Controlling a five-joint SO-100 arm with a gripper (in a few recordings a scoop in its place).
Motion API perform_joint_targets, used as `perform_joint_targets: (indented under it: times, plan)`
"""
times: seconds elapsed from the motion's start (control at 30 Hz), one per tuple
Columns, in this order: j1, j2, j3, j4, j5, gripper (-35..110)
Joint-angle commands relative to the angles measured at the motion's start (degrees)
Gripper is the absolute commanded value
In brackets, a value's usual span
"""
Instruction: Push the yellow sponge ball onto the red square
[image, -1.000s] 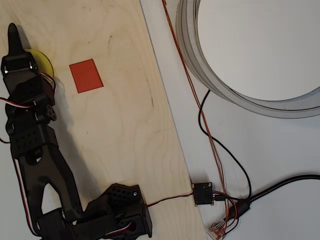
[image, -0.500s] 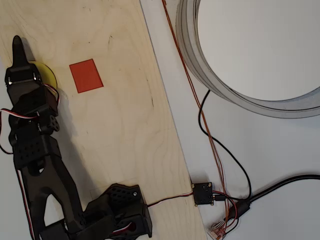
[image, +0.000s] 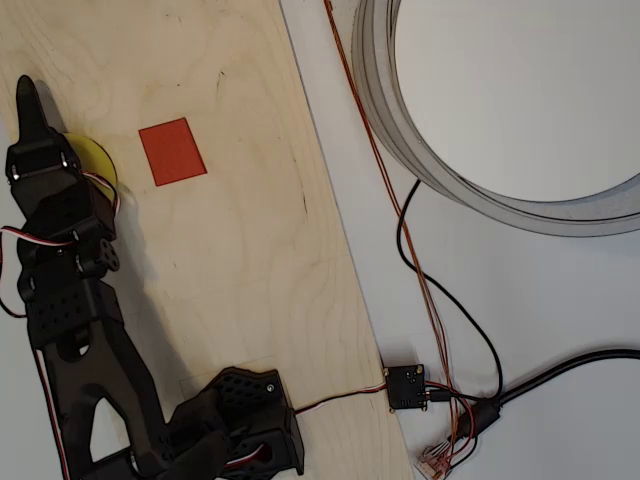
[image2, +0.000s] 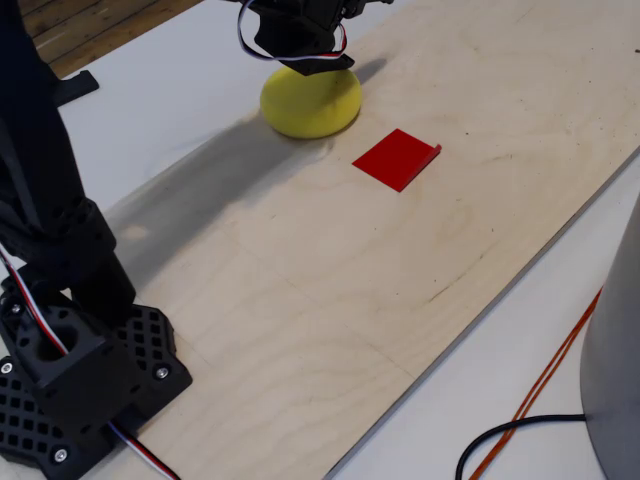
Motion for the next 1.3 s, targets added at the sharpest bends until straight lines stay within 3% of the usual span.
perform_joint_targets:
  times: [0.0,0.37,0.73,1.27]
  plan:
    - [1.58,3.78,-3.52,-0.62,-3.43,35]
    - [1.93,7.65,-7.73,-0.62,-10.11,34]
    - [-5.62,8.61,-7.38,-0.79,2.64,34]
    - [-13.18,12.30,5.19,-8.44,10.02,34]
